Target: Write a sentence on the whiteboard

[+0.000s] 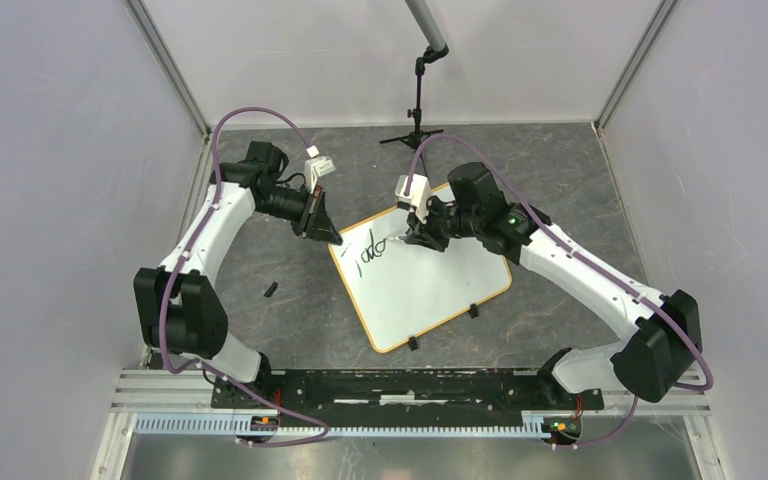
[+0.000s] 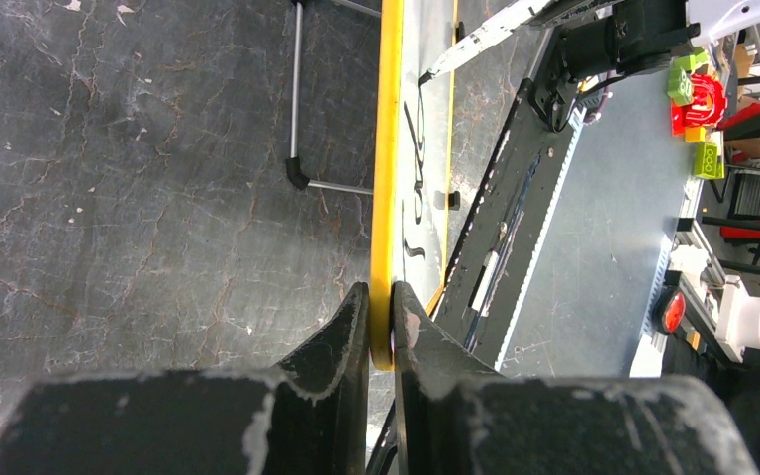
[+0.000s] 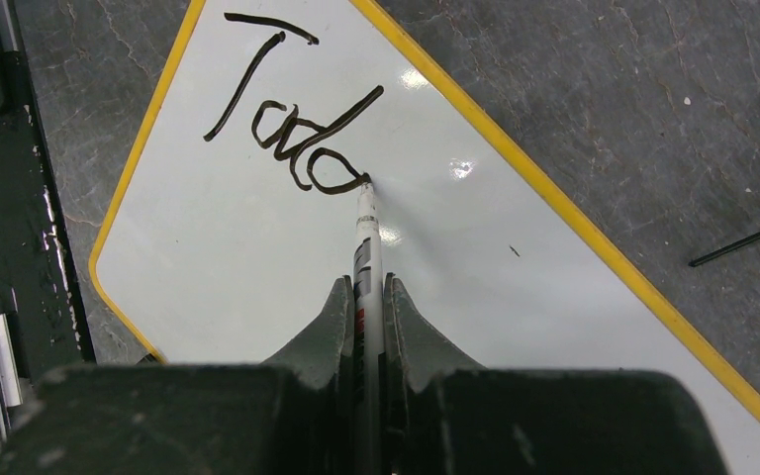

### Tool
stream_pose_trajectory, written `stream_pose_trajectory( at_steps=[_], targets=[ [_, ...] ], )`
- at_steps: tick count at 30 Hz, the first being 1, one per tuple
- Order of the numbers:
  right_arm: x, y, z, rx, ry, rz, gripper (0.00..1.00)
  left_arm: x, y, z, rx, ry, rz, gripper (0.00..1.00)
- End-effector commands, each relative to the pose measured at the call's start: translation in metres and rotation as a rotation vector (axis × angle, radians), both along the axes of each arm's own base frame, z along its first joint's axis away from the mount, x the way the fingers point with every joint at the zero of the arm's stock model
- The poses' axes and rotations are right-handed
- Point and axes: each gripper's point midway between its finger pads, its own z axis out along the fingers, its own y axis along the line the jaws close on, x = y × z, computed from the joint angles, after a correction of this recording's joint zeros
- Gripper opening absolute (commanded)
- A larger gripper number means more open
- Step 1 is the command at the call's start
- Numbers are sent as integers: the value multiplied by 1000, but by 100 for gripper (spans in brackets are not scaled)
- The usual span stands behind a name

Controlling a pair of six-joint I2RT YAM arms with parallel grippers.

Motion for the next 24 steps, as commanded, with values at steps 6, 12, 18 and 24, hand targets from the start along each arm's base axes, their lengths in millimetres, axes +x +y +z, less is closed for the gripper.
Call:
stream_pose_trajectory(
  at_steps=[6,12,18,24],
  targets=[
    [2,-2,0,4,-7,-8,0,0,-3,4,-20,-3,-3,3],
    [-4,-4,-5,-11,1,10,0,0,-3,5,-21,-4,-3,3],
    [-13,-8,-13,-34,17,33,0,0,-3,4,-20,-2,-4,2],
    [-12,-12,-10,-51,0,28,0,0,-3,4,-20,-4,-3,3]
  ],
)
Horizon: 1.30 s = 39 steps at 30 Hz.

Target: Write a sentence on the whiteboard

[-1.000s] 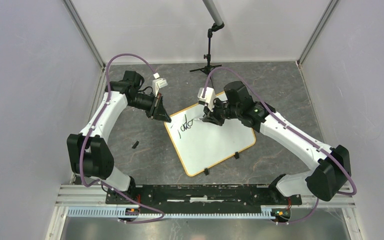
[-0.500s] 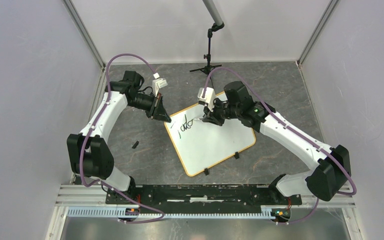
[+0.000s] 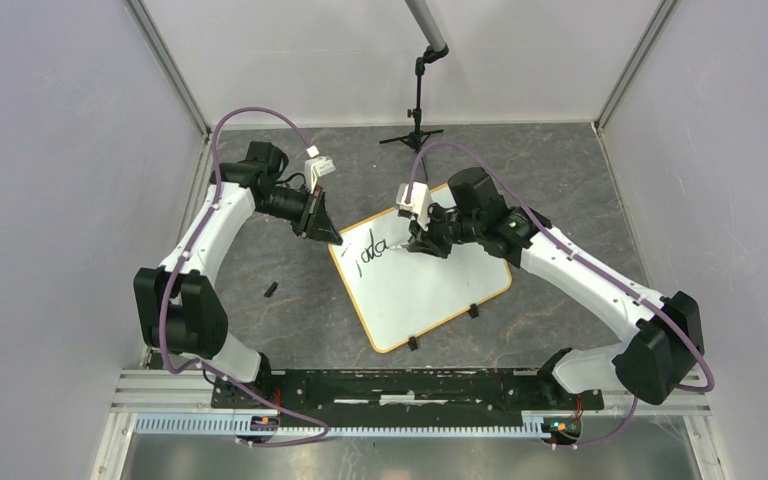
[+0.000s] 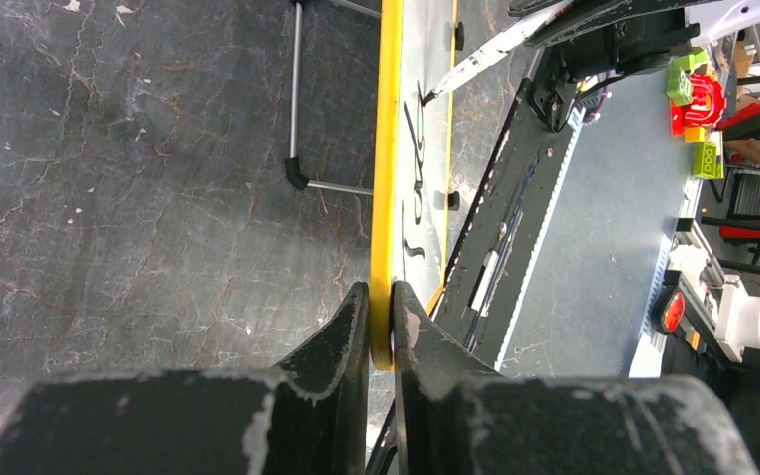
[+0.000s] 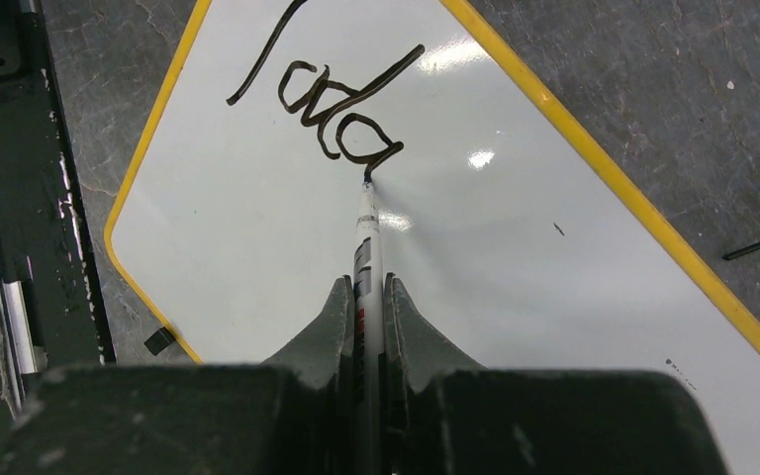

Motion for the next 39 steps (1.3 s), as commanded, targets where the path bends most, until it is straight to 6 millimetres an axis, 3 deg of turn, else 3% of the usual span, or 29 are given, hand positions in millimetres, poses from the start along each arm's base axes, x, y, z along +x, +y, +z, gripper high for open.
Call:
stream_pose_trajectory(
  at_steps=[1,8,12,28,39],
  targets=[
    [1,-7,7,-22,-39,-9,0,0,-3,4,-21,-1,-3,2],
    [8,-2,42,36,-95,-24,0,-1,-4,6,-23,-5,-5,2],
    [12,1,49,54,-107,-30,0,-1,-4,6,-25,-6,-6,3],
    [23,7,32,25,-96,-35,0,-2,-3,4,-19,-5,-5,2],
    [34,0,37,33,-104,-81,0,0,-3,3,-19,-2,-4,2]
  ],
)
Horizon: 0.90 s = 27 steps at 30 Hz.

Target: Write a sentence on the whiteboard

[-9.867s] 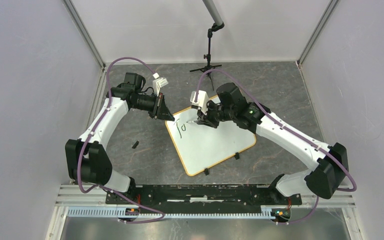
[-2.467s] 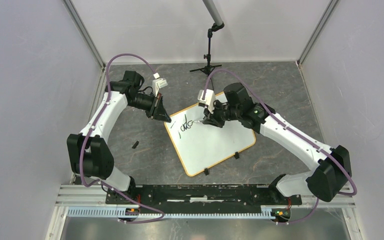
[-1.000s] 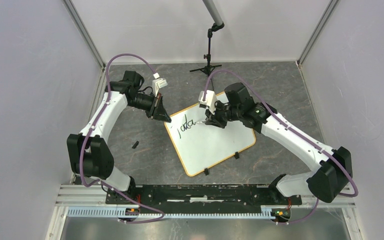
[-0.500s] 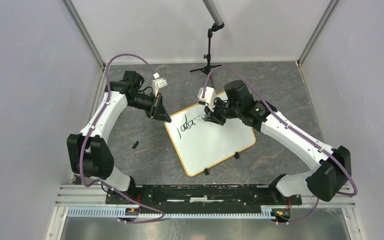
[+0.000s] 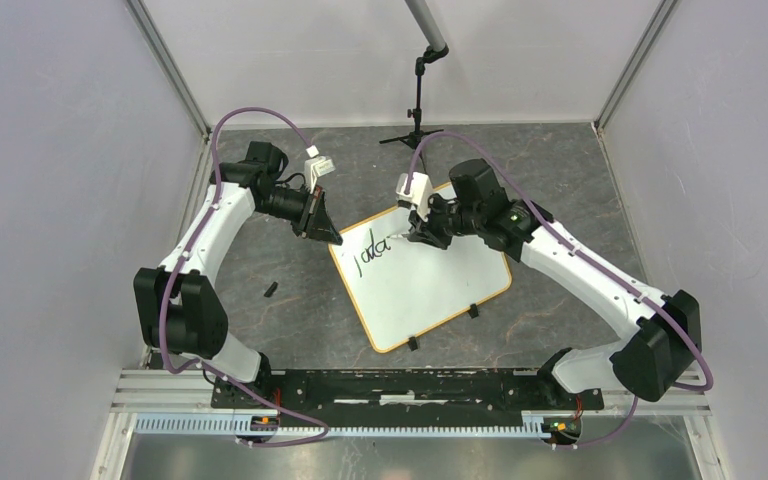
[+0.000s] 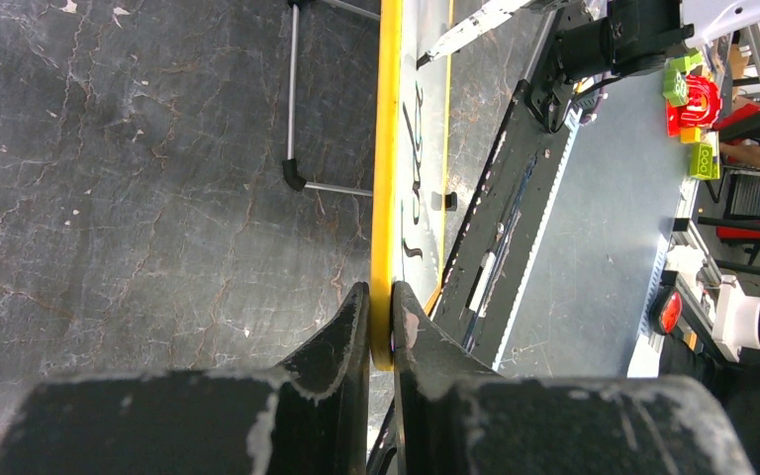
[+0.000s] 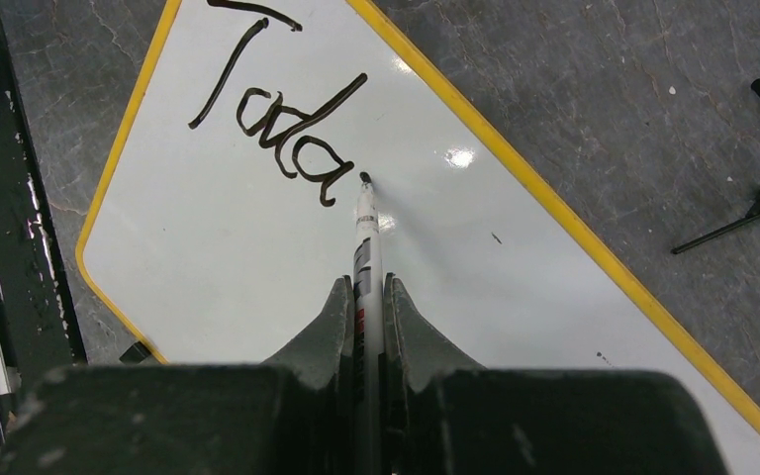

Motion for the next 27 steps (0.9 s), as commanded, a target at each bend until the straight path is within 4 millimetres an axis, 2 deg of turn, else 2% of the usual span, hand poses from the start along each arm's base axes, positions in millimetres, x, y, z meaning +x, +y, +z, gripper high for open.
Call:
stream_pose_trajectory(
  at_steps=[1,9,16,27],
  targets=[
    [20,0,21,37,-66,-45,0,0,-3,2,-11,-4,-3,2],
    [14,-8,11,21,-49,-48,0,0,-2,2,-10,-2,-1,2],
    [-1,-12,0,6,-18,-18,0,0,-3,2,-12,3,-2,3],
    [-6,-14,-4,-8,-11,7,0,1,-3,1,-14,2,-3,3]
  ],
)
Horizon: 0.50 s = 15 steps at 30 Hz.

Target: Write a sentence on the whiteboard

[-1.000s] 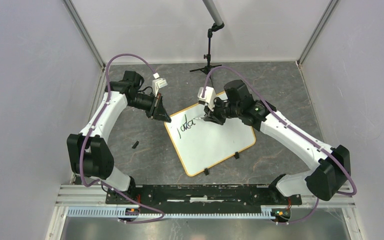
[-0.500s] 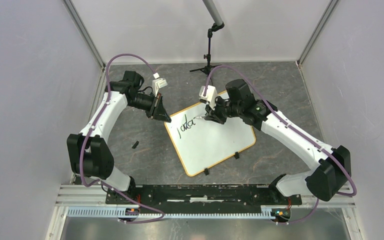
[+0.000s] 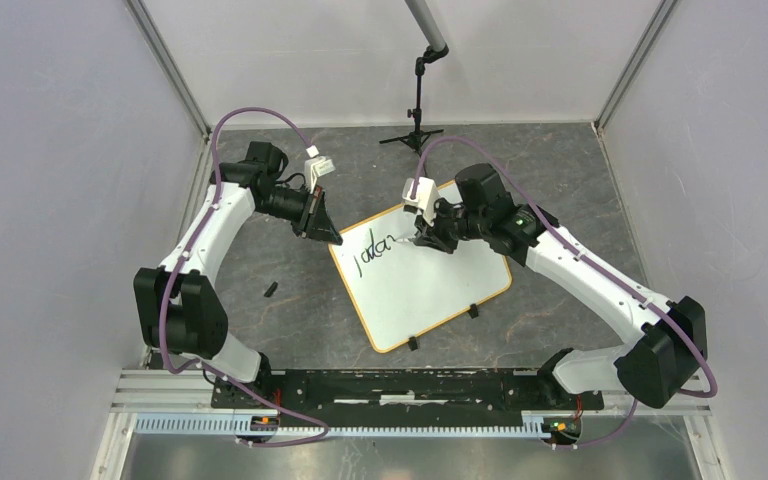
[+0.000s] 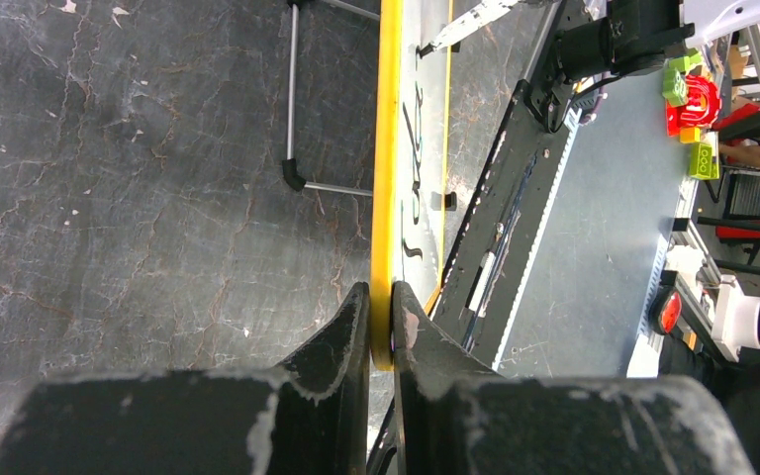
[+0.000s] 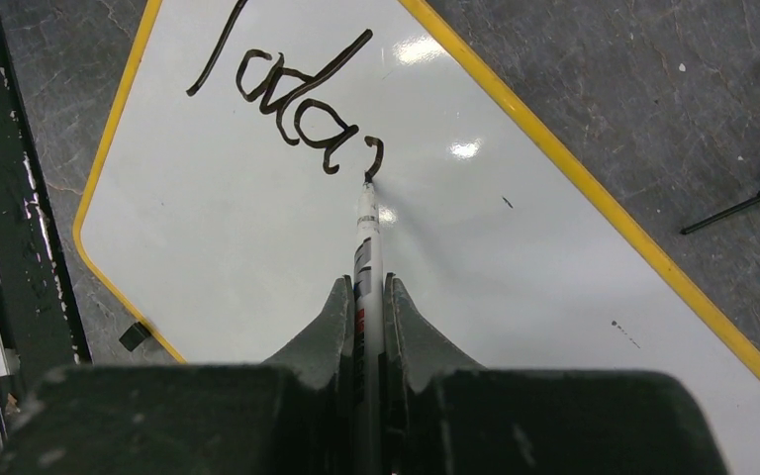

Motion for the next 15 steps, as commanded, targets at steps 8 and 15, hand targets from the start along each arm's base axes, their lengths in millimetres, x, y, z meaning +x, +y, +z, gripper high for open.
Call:
stream_pose_trajectory(
  at_steps=[8,15],
  targets=[
    [19,3,21,14,-64,-32,0,1,-3,2,-13,4,-2,3],
    [32,3,30,15,-92,-60,0,1,-3,2,-11,0,-2,2]
  ],
)
